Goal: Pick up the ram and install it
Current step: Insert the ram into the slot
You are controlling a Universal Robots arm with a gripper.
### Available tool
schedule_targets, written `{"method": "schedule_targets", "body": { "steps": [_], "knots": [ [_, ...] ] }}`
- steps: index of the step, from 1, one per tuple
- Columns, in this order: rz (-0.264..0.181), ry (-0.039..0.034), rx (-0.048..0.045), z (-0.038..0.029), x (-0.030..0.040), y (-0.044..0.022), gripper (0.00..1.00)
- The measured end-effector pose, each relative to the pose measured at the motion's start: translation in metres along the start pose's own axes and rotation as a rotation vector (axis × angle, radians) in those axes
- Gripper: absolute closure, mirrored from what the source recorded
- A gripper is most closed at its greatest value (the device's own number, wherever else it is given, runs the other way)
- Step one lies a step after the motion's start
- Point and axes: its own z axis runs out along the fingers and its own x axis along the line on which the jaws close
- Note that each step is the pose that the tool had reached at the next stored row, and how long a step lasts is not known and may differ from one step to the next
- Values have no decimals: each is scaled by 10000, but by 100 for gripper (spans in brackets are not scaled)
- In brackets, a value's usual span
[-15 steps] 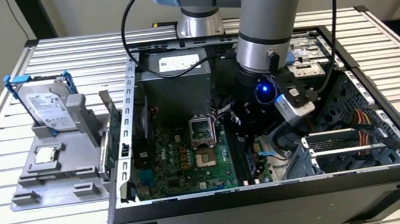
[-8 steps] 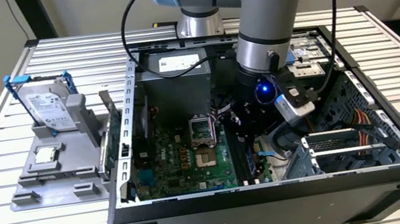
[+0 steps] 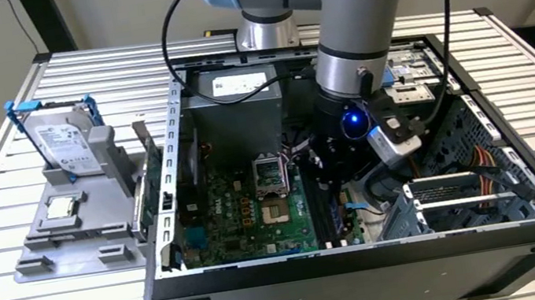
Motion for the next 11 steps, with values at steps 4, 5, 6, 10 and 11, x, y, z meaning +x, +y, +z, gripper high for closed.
{"method": "schedule_targets", "body": {
  "steps": [4,5,6,10,11],
  "knots": [
    [-9,-143,-9,0,0,1,100],
    [-7,-185,-11,0,0,1,100],
    [2,-228,-13,0,0,1,100],
    [15,-293,-18,3,3,1,100],
    [15,-294,-18,3,3,1,100]
  ]
}}
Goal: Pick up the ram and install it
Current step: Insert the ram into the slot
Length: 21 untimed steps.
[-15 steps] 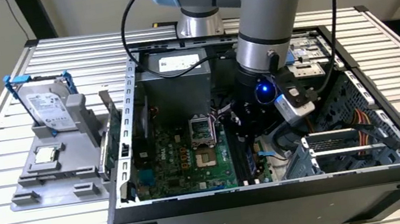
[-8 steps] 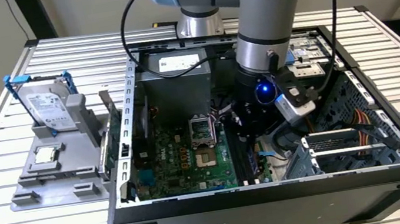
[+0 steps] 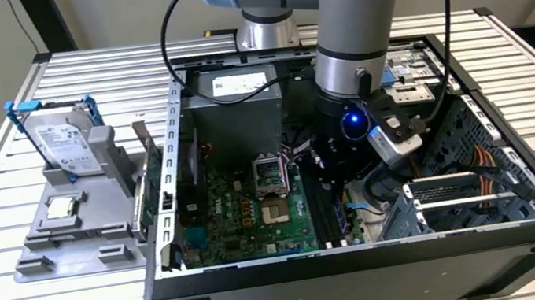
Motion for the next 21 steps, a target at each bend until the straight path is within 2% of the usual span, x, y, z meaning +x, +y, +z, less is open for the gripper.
{"method": "schedule_targets", "body": {
  "steps": [21],
  "knots": [
    [212,75,-1,3,4,0,100]
  ]
}}
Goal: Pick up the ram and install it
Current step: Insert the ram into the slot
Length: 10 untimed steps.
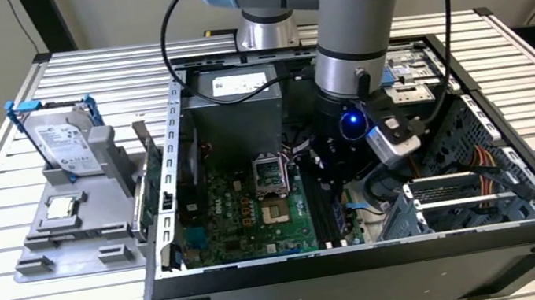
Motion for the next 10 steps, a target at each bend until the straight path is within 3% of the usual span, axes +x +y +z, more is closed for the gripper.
{"method": "schedule_targets", "body": {
  "steps": [10],
  "knots": [
    [40,10,-1,36,2,9,100]
  ]
}}
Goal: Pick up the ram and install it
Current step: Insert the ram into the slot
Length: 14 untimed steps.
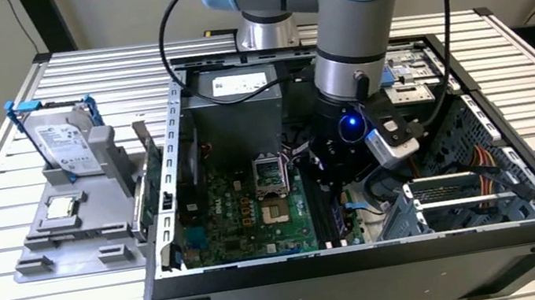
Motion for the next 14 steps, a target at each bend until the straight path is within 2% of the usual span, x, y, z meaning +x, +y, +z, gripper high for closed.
{"method": "schedule_targets", "body": {
  "steps": [1,2,5,10,14],
  "knots": [
    [0,0,-2,1,0,1,100],
    [1,-2,-13,4,-1,3,0],
    [0,0,-5,1,0,0,0],
    [-2,8,-77,-150,2,-39,0],
    [21,33,-176,-231,3,-60,0]
  ]
}}
